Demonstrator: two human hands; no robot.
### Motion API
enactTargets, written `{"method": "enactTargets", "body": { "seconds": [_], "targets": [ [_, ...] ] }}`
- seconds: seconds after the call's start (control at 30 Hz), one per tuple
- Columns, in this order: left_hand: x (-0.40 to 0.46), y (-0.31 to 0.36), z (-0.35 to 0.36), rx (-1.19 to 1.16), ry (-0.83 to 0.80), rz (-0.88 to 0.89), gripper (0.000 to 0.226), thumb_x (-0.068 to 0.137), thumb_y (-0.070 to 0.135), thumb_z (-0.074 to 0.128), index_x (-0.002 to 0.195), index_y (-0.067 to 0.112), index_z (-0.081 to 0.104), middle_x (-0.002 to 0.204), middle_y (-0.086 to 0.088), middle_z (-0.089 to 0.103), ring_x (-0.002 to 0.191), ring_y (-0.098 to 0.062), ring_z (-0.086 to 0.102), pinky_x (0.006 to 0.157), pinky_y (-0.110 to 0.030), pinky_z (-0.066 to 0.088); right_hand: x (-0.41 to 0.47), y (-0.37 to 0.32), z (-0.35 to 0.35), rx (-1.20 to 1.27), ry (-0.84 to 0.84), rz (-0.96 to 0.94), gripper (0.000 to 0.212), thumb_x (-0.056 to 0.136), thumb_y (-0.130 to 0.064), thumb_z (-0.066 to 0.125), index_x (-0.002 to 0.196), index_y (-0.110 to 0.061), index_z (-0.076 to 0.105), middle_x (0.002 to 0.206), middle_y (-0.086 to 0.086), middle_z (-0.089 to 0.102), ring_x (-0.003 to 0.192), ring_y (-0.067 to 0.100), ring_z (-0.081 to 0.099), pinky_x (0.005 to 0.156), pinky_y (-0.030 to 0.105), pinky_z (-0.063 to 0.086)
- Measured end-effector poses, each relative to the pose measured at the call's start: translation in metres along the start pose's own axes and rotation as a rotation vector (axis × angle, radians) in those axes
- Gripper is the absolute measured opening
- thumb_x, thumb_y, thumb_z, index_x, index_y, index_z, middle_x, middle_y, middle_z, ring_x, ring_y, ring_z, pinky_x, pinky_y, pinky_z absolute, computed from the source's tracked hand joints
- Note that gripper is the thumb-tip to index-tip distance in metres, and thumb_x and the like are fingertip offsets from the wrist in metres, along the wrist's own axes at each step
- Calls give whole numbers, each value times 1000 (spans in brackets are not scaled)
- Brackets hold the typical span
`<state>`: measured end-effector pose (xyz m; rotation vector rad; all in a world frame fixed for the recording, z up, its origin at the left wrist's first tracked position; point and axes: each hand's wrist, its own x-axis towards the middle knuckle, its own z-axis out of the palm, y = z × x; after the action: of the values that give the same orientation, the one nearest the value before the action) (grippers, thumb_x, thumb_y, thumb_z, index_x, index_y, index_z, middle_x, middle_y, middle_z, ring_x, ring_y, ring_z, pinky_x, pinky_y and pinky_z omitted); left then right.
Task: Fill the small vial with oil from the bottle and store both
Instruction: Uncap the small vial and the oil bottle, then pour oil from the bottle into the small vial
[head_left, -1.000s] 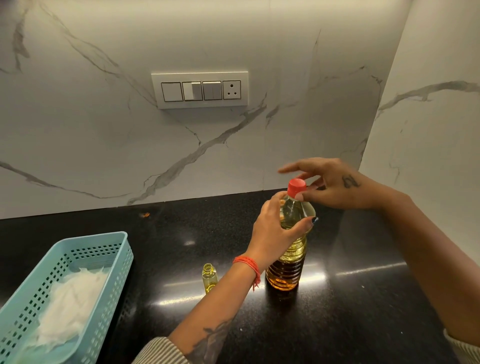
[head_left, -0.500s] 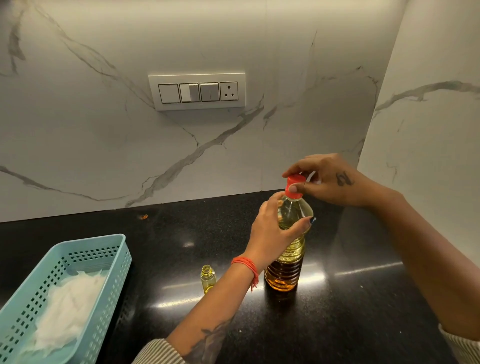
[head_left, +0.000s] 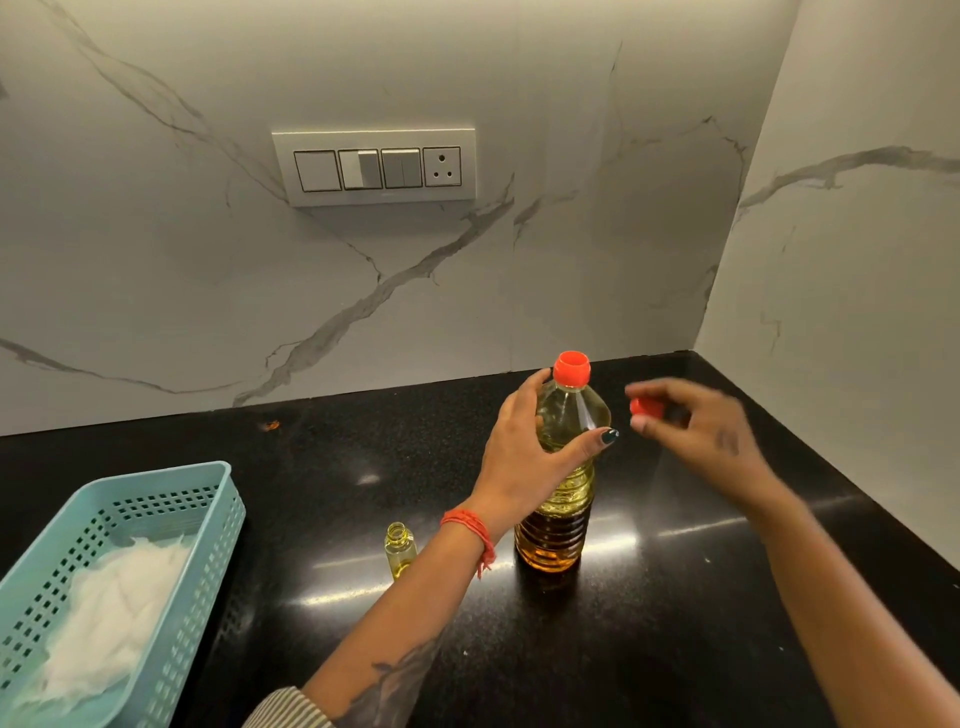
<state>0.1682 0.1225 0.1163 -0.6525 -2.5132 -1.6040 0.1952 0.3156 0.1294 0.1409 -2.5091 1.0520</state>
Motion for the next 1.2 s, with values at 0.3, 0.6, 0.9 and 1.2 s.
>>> {"method": "enactTargets", "body": {
  "seconds": [0.3,0.6,0.9,1.2],
  "targets": [
    [-2,-1,1,4,17,-10,90,67,56,69,140,30,24,138,1,39,124,-14,43,103,-40,42,-44,74,76,-123,-270,304,34,71,-15,77,102,-24,68,104,-2,63,94,11,56,83,22,42],
    [-8,-2,-2,-6,22,-40,96,64,60,68,142,29,20,142,1,37,126,-15,42,104,-41,41,-50,83,84,-170,-362,331,44,71,-20,78,113,-22,64,113,2,62,101,13,56,90,26,45],
    [-26,-10,-27,-50,81,-45,93,62,59,63,141,32,22,147,2,33,121,-11,43,95,-26,38,-36,30,54,376,-295,242,81,58,-37,85,128,-38,43,126,-6,53,117,9,49,97,32,43],
    [-66,-51,-73,71,315,-94,82,66,55,65,137,31,33,141,7,39,125,-3,36,97,-17,31,-31,-13,75,561,-230,177,109,47,-43,83,135,-44,18,123,-20,42,119,12,44,93,28,40]
  ]
}}
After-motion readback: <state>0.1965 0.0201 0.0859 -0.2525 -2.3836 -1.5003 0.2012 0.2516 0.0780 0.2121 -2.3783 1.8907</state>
